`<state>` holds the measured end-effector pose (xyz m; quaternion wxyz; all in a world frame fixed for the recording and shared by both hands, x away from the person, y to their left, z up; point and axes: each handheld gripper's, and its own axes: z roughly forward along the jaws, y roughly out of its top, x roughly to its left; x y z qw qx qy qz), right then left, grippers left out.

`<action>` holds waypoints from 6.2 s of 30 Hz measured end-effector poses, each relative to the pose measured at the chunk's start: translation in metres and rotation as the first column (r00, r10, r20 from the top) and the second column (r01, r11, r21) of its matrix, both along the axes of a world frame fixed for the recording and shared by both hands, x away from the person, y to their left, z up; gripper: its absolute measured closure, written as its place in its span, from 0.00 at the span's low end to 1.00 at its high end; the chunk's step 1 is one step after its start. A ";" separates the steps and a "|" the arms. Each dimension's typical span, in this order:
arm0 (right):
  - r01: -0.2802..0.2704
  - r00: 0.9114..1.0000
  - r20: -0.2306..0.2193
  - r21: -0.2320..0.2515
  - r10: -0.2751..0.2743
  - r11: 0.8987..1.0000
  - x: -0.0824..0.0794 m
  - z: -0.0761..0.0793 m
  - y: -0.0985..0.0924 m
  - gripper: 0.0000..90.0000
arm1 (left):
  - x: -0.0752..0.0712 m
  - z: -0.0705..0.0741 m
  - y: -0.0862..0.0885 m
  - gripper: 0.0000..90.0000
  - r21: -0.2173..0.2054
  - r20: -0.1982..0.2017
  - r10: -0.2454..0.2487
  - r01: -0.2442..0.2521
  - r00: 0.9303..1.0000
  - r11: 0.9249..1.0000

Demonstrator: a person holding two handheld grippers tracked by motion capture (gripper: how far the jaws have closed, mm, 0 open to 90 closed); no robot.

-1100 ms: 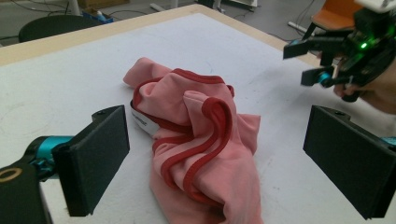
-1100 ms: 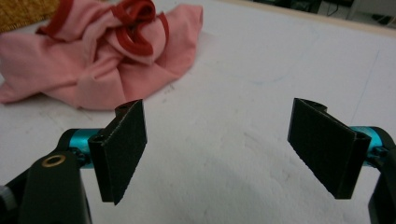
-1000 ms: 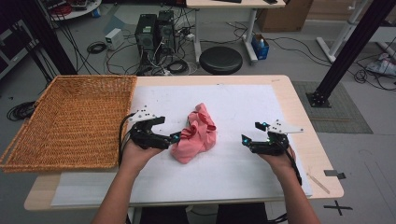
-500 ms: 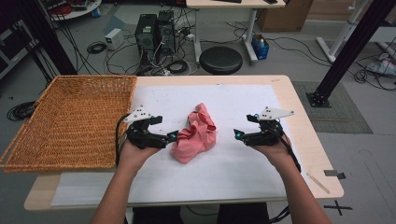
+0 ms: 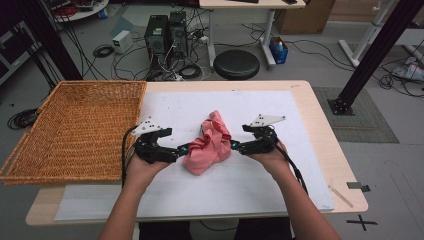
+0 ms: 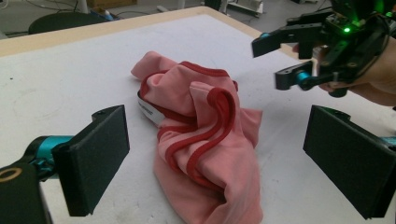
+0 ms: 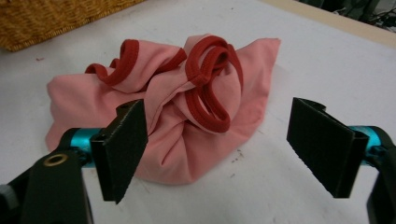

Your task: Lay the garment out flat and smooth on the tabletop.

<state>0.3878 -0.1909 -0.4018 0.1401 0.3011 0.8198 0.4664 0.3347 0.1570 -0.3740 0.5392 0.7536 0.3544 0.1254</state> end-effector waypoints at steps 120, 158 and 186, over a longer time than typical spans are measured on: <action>0.098 0.991 -0.071 -0.172 -0.111 0.980 -0.032 -0.035 -0.026 0.88 | -0.002 -0.027 -0.010 0.08 -0.029 -0.053 0.001 -0.003 0.999 1.000; 0.204 0.975 -0.068 -0.121 -0.213 0.972 -0.056 -0.039 -0.083 0.94 | 0.055 -0.067 -0.094 0.86 0.212 -0.185 -0.165 0.203 0.969 0.956; 0.160 0.987 0.043 -0.044 -0.158 0.986 -0.039 0.002 -0.052 0.66 | -0.024 -0.040 -0.013 0.49 0.010 -0.023 -0.076 0.076 0.997 0.997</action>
